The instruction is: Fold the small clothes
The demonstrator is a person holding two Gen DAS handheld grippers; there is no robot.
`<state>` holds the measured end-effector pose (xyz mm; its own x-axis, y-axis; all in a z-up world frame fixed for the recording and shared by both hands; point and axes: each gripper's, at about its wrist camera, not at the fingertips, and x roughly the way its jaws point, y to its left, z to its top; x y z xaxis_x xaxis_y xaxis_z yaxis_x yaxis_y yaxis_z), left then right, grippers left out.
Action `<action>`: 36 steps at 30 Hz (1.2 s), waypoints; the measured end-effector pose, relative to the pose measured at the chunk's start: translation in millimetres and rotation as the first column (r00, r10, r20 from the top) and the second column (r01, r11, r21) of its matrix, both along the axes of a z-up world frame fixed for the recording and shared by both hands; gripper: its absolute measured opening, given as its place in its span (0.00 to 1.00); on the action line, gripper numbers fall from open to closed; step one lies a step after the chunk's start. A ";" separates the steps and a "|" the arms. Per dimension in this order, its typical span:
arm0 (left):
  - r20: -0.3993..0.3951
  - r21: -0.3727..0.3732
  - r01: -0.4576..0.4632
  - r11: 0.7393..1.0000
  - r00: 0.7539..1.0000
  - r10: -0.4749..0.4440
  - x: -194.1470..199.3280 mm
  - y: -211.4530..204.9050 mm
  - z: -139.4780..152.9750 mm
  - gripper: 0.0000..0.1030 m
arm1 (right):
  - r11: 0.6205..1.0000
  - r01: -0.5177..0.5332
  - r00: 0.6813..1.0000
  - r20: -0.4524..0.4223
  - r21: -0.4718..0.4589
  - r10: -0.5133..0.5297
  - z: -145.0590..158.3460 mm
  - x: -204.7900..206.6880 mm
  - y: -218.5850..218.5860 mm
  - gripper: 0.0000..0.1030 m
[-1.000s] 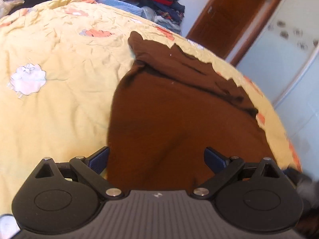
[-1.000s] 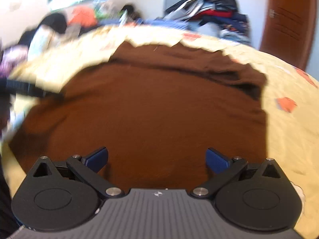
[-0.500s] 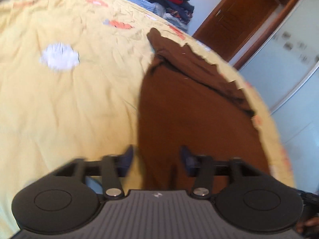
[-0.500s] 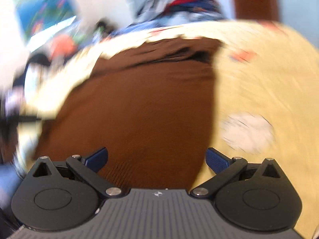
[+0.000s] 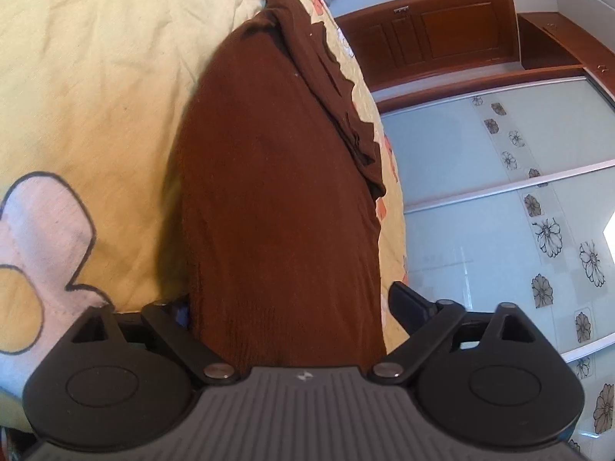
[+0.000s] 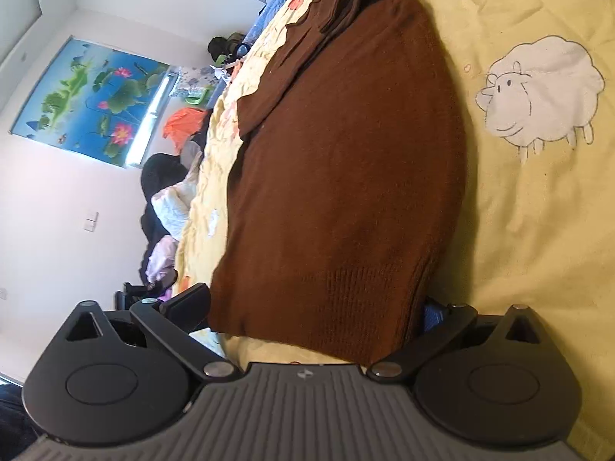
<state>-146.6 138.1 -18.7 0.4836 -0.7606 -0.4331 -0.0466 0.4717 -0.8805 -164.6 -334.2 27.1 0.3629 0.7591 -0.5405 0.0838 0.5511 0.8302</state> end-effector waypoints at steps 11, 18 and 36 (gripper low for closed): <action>-0.064 0.181 0.103 0.978 0.994 -0.093 0.6 -12.1 -5.9 0.05 | 0.999 -0.003 1.000 -0.026 -0.053 0.001 -4.4 4.6 0.3 0.16; -0.044 0.200 0.126 0.972 0.992 -0.120 2.1 -13.8 -2.4 0.05 | 0.999 0.020 0.999 -0.029 -0.043 -0.021 -13.8 -3.7 -8.1 0.14; 0.325 0.225 -0.096 0.969 0.945 0.018 270.7 -43.4 95.8 0.05 | 0.975 0.163 0.937 0.288 0.151 -0.201 28.2 222.8 -42.7 0.14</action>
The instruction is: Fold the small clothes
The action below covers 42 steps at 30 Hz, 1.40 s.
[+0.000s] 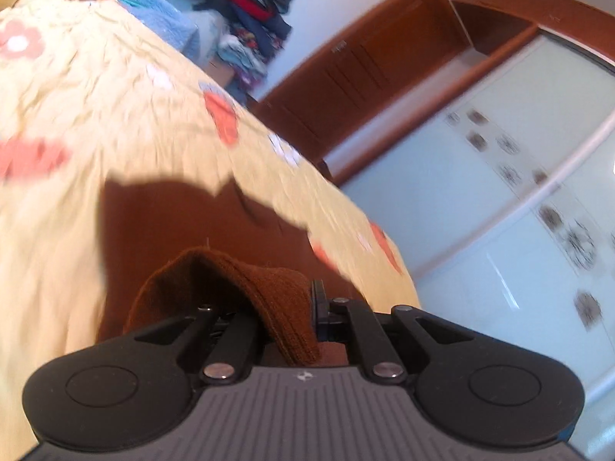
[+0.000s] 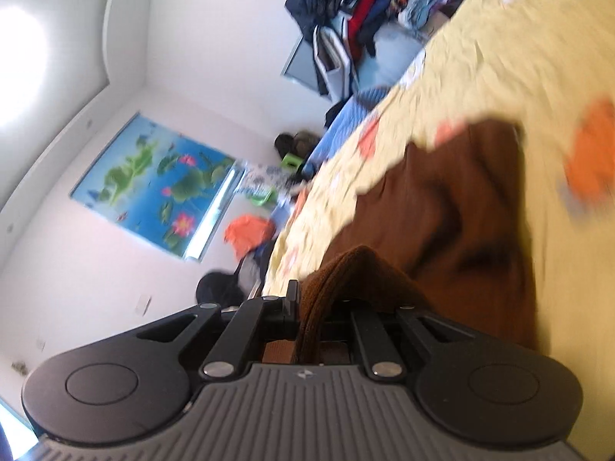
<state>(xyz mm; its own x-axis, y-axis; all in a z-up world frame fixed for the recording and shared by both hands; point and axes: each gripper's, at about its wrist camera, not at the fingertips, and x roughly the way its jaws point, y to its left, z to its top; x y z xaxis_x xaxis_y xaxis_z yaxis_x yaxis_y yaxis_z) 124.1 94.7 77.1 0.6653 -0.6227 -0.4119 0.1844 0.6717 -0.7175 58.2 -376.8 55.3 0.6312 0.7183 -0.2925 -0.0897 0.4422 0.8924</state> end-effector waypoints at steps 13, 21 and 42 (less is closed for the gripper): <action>-0.182 0.239 -0.164 0.957 0.961 0.210 163.9 -20.4 -46.9 0.48 | 0.967 0.233 0.958 -0.146 -0.099 -0.246 -82.6 178.9 -14.3 0.92; 0.020 0.136 -0.292 0.947 0.956 0.292 23.7 35.6 -17.9 0.68 | 0.963 0.225 0.974 0.003 -0.145 -0.227 -46.0 88.7 -18.1 0.96; -0.215 -0.008 -0.466 0.885 0.865 0.454 -50.5 30.0 -87.3 0.21 | 0.952 0.142 0.962 -0.189 -0.272 -0.197 -79.1 22.3 44.1 0.28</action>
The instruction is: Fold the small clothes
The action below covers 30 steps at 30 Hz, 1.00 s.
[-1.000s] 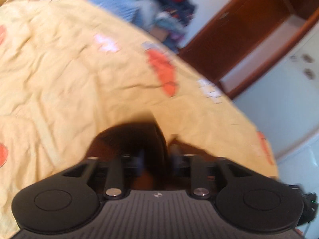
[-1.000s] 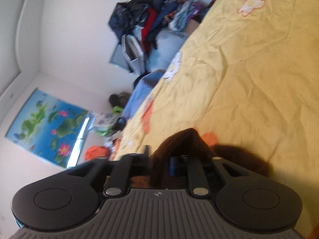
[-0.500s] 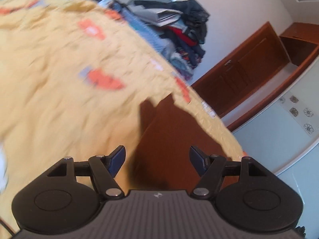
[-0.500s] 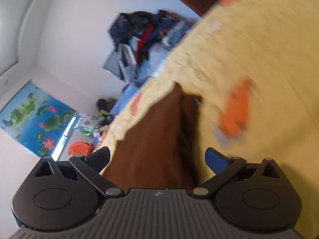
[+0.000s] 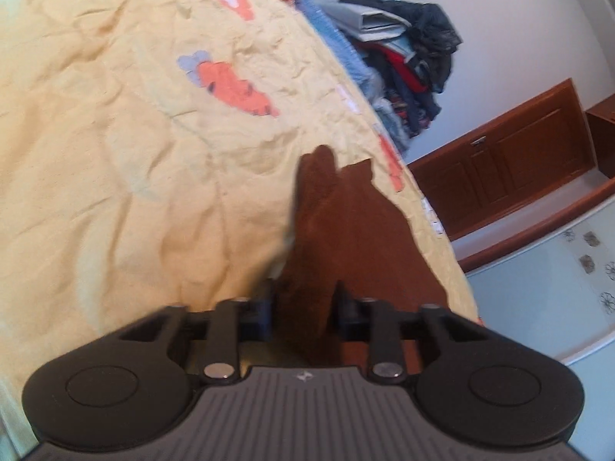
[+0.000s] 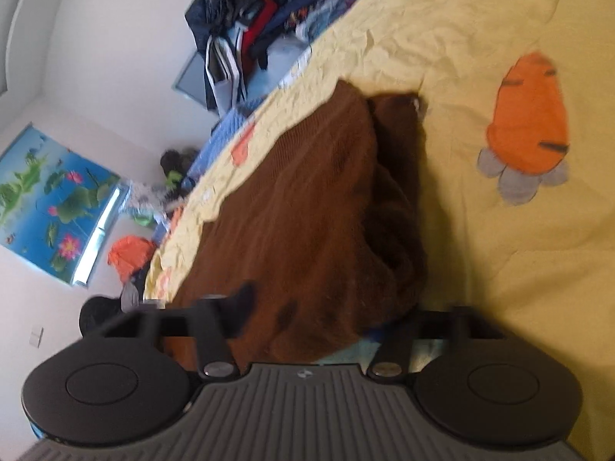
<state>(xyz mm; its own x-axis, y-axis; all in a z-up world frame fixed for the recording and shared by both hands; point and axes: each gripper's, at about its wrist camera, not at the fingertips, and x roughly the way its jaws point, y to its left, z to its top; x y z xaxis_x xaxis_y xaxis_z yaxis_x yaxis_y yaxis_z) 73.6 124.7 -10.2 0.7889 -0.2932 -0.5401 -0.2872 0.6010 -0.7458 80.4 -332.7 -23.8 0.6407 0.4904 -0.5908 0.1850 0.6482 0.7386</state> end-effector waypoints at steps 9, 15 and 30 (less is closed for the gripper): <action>0.080 0.071 0.133 0.989 0.987 -0.139 -50.4 2.3 43.8 0.12 | 0.995 -0.097 0.987 0.129 -0.012 0.097 34.1 -29.7 -1.4 0.16; 0.003 0.097 0.204 0.974 0.979 -0.205 -129.0 18.9 30.4 0.13 | 0.985 -0.172 0.981 0.101 0.025 0.168 45.0 -106.5 -11.7 0.16; 0.097 0.522 0.124 0.844 0.974 -0.203 -25.0 5.7 94.9 0.90 | 0.978 -0.074 0.981 0.161 -0.197 0.107 80.1 -37.5 -48.5 0.72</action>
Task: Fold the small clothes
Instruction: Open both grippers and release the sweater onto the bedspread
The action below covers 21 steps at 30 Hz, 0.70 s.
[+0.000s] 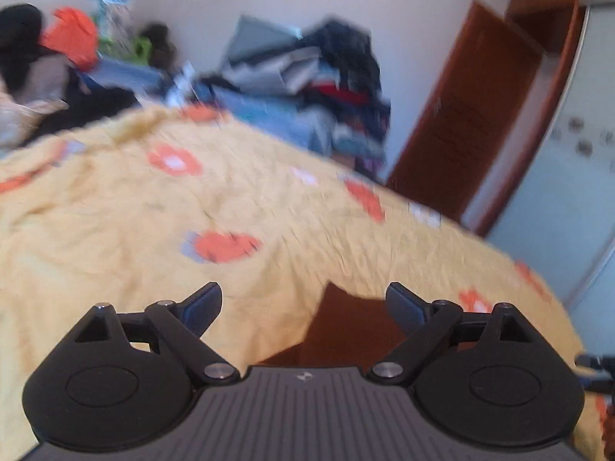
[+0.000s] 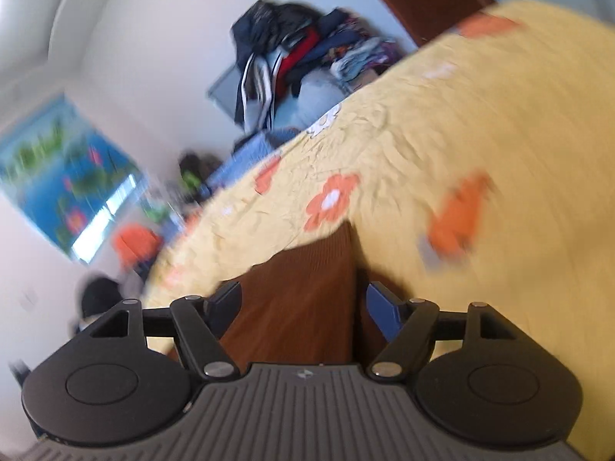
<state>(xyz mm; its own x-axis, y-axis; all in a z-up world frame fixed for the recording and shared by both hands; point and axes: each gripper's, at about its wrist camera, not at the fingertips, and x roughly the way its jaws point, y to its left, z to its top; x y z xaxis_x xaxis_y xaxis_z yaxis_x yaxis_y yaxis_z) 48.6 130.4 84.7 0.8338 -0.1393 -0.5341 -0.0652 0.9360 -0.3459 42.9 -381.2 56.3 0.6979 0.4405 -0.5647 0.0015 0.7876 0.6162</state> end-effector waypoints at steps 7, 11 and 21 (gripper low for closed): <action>-0.248 0.198 0.165 0.966 0.962 -0.114 109.0 -75.6 -60.8 0.66 | 0.968 -0.129 0.980 -0.176 -0.217 0.091 -51.3 111.0 48.6 0.71; -0.182 0.265 0.157 0.951 0.977 -0.110 109.8 -80.3 -61.9 0.05 | 0.971 -0.186 0.975 -0.153 -0.148 0.163 -55.3 109.9 61.8 0.14; -0.116 0.378 0.083 0.922 0.992 -0.041 84.7 -78.1 -52.9 0.09 | 0.986 -0.058 0.993 -0.109 -0.154 0.041 -52.4 88.5 39.5 0.32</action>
